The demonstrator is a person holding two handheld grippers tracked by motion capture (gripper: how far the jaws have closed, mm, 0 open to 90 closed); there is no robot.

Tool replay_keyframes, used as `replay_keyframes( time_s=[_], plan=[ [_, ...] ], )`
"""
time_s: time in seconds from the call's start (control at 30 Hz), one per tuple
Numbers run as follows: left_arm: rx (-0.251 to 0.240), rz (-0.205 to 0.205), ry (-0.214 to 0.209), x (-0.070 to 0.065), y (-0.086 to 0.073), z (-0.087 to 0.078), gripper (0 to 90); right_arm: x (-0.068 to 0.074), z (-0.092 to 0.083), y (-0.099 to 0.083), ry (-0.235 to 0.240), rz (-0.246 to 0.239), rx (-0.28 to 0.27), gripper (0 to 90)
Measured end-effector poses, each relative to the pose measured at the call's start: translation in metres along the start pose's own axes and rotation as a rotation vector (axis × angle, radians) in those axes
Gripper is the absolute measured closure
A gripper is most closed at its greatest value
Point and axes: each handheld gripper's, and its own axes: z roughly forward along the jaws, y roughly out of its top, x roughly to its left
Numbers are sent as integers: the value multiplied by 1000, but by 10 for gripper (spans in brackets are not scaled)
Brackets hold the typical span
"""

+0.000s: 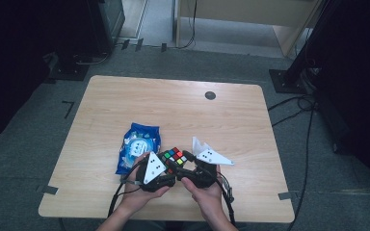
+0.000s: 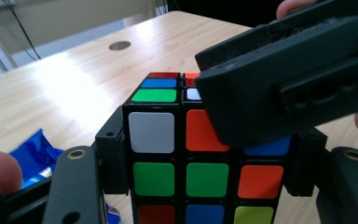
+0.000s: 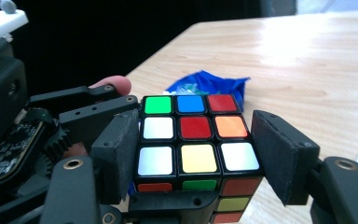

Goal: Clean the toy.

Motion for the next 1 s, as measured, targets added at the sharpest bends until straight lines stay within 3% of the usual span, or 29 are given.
replay_keyframes(
  time_s=[0.07,0.1,0.13,0.17,0.2,0.23,0.3,0.37,0.43,0.5,0.53,0.57,0.6,0.87,1.0],
  plan=[
    [1,-8,-2,2,0,-1,340,-1,-2,2,15,-9,-13,339],
    [-1,-13,0,4,0,-1,340,-4,-9,7,23,-32,-54,328],
    [-2,-42,3,11,-1,-3,340,-7,-15,11,11,-43,-73,328],
    [-2,-42,3,11,-1,-3,340,-7,-15,11,11,-43,-73,328],
    [0,-71,10,19,-2,-5,340,-18,-25,18,-28,-63,-110,362],
    [0,-87,11,24,-2,-7,340,-25,-30,21,-71,-94,-114,391],
    [3,-106,15,30,-3,-8,340,-40,-35,22,-189,-158,-71,463],
    [6,-114,24,33,-3,-9,340,-59,-32,19,-251,-210,44,489],
    [12,-117,26,35,-4,-9,340,-76,-27,9,-292,-230,136,533],
    [14,-122,24,36,-5,-9,340,-90,-21,-3,-306,-207,178,542],
    [14,-122,24,36,-5,-9,340,-90,-21,-3,-306,-207,178,542],
    [16,-120,23,36,-5,-8,340,-100,-13,-13,-304,-169,209,539],
    [21,-117,24,35,-5,-7,340,-102,-9,-17,-310,-165,226,529],
    [25,-100,16,32,-7,-6,340,-107,13,-35,-400,-189,305,513],
    [19,-97,11,31,-6,-7,340,-107,13,-34,-417,-186,303,631]
  ],
)
